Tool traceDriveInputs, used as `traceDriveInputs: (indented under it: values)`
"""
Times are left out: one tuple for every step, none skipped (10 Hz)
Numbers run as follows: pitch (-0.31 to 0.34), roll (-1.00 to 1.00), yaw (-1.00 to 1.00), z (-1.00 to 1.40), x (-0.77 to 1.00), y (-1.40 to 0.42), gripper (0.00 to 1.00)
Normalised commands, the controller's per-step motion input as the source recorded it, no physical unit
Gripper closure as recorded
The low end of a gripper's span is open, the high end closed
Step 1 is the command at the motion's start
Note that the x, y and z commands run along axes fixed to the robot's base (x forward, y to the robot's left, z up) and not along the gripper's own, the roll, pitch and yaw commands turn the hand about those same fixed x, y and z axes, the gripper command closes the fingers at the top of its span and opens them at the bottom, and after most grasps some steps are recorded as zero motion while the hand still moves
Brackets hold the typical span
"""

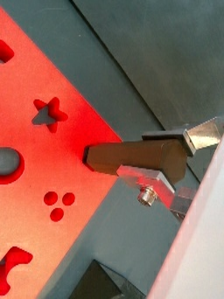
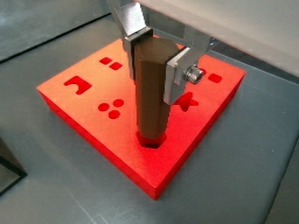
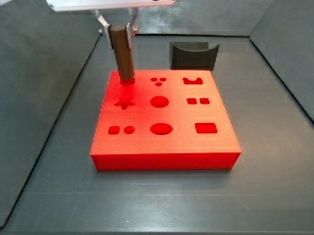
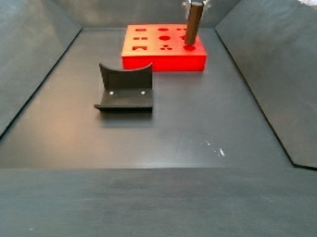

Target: Insert the hexagon object.

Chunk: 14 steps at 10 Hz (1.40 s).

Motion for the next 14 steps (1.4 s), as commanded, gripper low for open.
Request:
traceDriveInputs:
  values:
    - [-0.084, 0.14, 0.03, -0.31, 0.00, 0.00, 1.00]
    - [-0.076, 0.14, 0.03, -0.28, 0.00, 0.00, 1.00]
    - [-0.069, 0.13, 0.00, -0.22, 0.00, 0.00, 1.00]
    - [-0.067, 0.13, 0.00, -0.19, 0.00, 0.00, 1.00]
    - [-0.040, 0.10, 0.04, -0.12, 0.01, 0.06, 1.00]
    - [-0.001, 0.05, 0.15, -0.06, 0.18, 0.13, 1.00]
    - [-0.017, 0.05, 0.24, -0.09, 0.26, 0.07, 1.00]
    - [-0.009, 0.06, 0.21, -0.15, 0.17, 0.01, 1.00]
    - [-0.036, 0.11, 0.11, -0.23, 0.02, 0.00, 1.00]
    - [0.000, 0.10, 0.02, -0.09, 0.00, 0.00, 1.00]
    - [-0.011, 0.05, 0.00, -0.05, -0.06, 0.00, 1.00]
    - [-0.117, 0.07, -0.07, -0.02, -0.17, 0.00, 1.00]
    - [-0.144, 0.15, -0.09, -0.09, -0.27, -0.08, 1.00]
    - [-0.141, 0.14, -0.03, -0.15, 0.00, -0.06, 1.00]
